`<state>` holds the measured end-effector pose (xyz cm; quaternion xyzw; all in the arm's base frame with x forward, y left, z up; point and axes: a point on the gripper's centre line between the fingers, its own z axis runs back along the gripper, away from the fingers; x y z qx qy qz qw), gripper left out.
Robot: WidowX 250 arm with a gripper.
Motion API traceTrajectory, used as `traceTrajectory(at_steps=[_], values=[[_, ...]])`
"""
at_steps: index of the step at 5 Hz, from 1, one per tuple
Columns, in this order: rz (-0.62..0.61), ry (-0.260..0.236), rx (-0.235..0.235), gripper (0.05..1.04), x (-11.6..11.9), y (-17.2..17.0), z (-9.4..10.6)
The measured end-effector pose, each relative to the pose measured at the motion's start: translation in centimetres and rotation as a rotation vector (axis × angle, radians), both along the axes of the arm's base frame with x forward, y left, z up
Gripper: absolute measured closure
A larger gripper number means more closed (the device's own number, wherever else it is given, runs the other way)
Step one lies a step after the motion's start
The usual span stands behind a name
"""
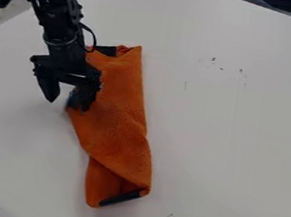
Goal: Unfold the cloth from left to right
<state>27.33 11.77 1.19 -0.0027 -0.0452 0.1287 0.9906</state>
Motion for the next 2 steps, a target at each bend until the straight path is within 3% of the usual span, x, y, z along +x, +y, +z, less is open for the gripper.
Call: traceTrajectory(at_steps=[1,2], values=[[0.016,-0.017,0.002,0.138,0.36,0.1,-0.45],[0.024,-0.02,0.007,0.424,0.36,0.36,-0.67]])
